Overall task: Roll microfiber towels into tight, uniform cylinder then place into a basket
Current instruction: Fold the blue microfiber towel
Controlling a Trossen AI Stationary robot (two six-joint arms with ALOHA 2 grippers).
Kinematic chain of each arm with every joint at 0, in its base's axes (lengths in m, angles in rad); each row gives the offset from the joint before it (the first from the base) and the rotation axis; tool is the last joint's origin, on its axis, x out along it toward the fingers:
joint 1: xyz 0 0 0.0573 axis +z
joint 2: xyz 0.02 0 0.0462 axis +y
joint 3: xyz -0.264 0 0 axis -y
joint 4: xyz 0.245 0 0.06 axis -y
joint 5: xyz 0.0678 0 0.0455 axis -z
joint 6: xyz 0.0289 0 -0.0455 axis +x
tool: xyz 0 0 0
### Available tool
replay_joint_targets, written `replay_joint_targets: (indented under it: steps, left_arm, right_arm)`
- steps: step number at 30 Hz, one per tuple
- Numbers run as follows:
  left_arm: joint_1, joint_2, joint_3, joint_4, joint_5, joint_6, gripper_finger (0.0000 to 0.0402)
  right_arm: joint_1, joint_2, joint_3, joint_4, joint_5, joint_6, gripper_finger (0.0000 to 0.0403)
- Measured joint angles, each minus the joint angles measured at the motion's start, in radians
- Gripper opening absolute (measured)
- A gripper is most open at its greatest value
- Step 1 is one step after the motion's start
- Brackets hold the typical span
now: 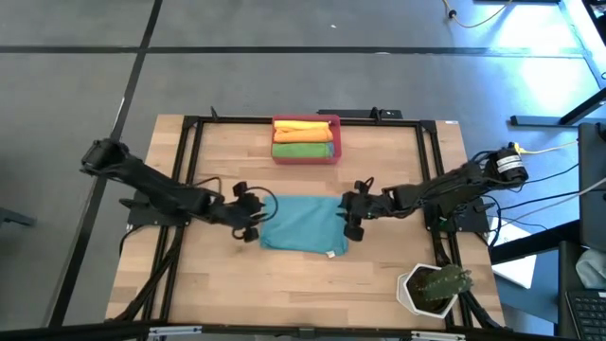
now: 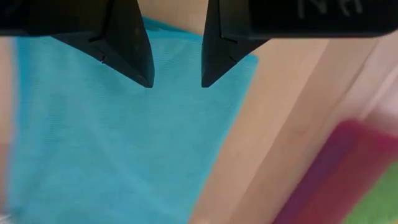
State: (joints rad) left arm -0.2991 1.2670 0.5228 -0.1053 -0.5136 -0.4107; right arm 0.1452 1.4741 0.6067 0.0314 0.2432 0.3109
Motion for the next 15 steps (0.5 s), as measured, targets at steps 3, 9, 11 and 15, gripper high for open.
replay_joint_targets:
  steps: [3,9,11,15]
  left_arm:
    - [0.051,0.073,0.0,0.037,0.006,0.001,0.0122]
    - [0.135,0.176,0.0,0.08,0.038,0.045,0.012]
    - [0.155,0.204,0.0,0.073,0.069,0.046,0.012]
    - [0.178,0.245,0.002,0.051,0.091,0.046,0.0119]
  right_arm:
    - [-0.03,0.028,0.0,-0.001,0.0,0.0,0.012]
    - [-0.091,0.101,0.0,-0.018,0.0,0.023,0.01]
    - [-0.108,0.121,0.0,-0.019,0.0,0.03,0.0093]
    - [-0.137,0.142,0.001,-0.011,0.027,0.033,0.0083]
